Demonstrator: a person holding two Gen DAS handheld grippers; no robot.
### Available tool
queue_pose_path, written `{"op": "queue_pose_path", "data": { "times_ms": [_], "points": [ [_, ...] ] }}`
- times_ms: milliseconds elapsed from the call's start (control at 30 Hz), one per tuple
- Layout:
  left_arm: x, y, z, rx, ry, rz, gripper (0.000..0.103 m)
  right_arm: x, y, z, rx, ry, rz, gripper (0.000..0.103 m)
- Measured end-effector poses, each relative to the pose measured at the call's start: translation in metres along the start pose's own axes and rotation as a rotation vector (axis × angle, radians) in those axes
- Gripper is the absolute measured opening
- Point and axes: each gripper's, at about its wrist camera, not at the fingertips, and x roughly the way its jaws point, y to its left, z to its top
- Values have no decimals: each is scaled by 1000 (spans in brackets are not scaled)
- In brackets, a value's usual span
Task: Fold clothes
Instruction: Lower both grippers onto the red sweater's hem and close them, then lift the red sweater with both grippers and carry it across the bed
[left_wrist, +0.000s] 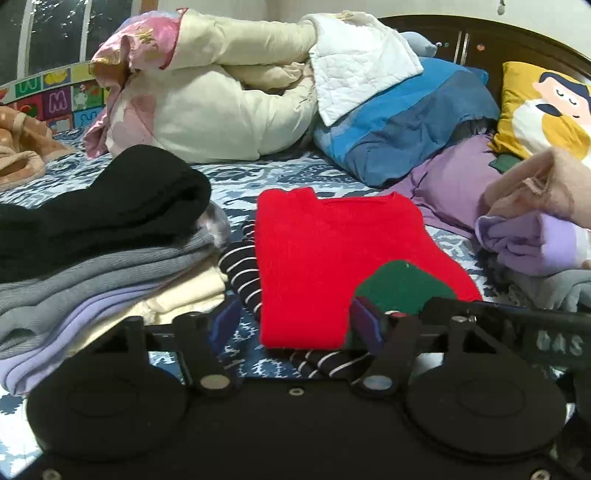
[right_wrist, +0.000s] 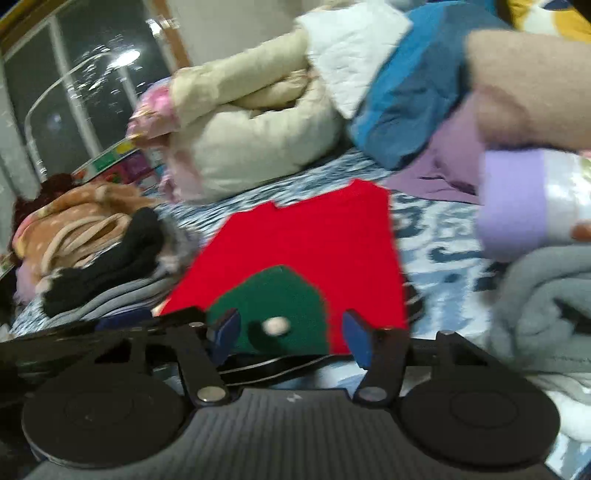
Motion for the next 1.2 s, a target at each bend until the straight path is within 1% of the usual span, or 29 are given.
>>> {"op": "queue_pose_path", "data": {
  "times_ms": [67,167,267,333,367,400,467,500,533,567,600,633,667,700,767,833,867,900,967,1033,1067,1100,1133,1200],
  "points": [
    [0,-2,1,8,1,-6,60,1,-9,0,42,-9,-10,60],
    [2,-4,0,11,8,-13,52,2,-11,-3,23,-34,-33,59],
    [2,-6,-1,14,11,-10,50,3,-14,-5,30,-52,-31,62],
    [1,-6,-1,16,9,-3,41,4,-15,-6,32,-60,-30,63],
    [0,-6,-1,24,7,11,30,5,-14,-6,23,-57,-28,65],
    [-1,-6,-2,28,2,19,24,6,-13,-6,14,-54,-26,66],
    [-5,-6,-3,41,-12,22,18,6,-12,-7,-7,-50,-16,66],
    [-7,-8,-3,56,-16,25,12,6,-12,-6,-9,-44,-7,64],
    [-11,-10,-2,72,-21,28,9,5,-13,-5,-11,-39,-1,57],
    [-16,-12,-2,84,-26,29,8,4,-13,-5,-13,-34,15,46],
    [-23,-14,-1,87,-35,32,6,2,-12,-5,-16,-26,33,39],
    [-33,-14,0,84,-51,42,1,1,-11,-4,-19,-19,51,31],
    [-43,-14,1,77,-66,51,2,-1,-8,-4,-27,-11,61,25],
    [-55,-13,1,66,-79,58,1,-4,-4,-4,-46,-2,77,22],
    [-79,-12,1,47,-105,76,1,-13,2,-4,-43,9,143,11],
    [-109,-6,-8,29,-121,113,1,-22,10,-7,-21,39,242,11],
    [-124,-1,-14,11,-127,127,1,-28,17,-11,-33,54,273,11],
    [-141,5,-20,-10,-136,152,1,-34,24,-15,-45,69,305,11],
    [-177,19,-31,-57,-152,225,1,-48,38,-25,-64,93,363,11],
    [-211,32,-42,-104,-164,298,1,-62,53,-35,-84,118,401,11],
    [-226,38,-48,-127,-163,331,1,-67,61,-41,-96,132,416,14],
    [-238,44,-56,-148,-152,360,1,-73,69,-46,-108,147,429,14],
    [-250,49,-65,-170,-141,389,1,-76,76,-52,-107,163,432,14],
    [-275,58,-81,-203,-121,447,1,-82,90,-71,-70,216,464,18]
  ]
}}
